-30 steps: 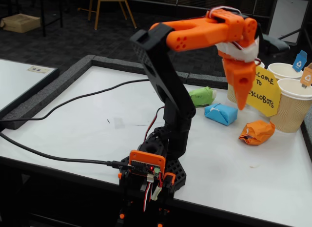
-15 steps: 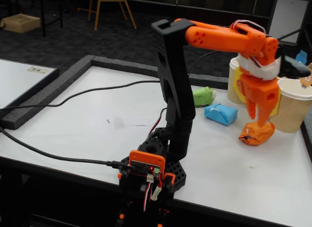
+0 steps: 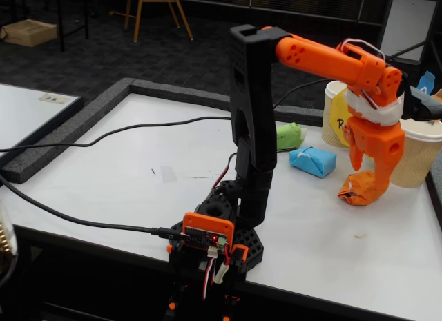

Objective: Sort rubbish by color.

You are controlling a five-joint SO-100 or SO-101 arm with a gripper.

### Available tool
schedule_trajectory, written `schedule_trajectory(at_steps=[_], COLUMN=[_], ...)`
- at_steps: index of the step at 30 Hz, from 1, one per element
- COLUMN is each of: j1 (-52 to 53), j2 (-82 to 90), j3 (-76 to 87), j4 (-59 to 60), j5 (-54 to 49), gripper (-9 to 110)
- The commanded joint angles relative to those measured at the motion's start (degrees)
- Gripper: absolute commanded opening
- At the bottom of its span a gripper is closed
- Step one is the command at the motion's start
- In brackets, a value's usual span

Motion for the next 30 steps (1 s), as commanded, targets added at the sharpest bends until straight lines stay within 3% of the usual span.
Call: schedule_trajectory(at_steps=[1,25,30], j1=[1.41,-1.41,-2.90], j2=[0.62,-7.12,-7.65], j3=[-6.94,-3.78,-2.81], j4=[-3.78,-10.72,-12.92], j5=[-2.81,-2.81,-2.37], gripper=[24,22,15])
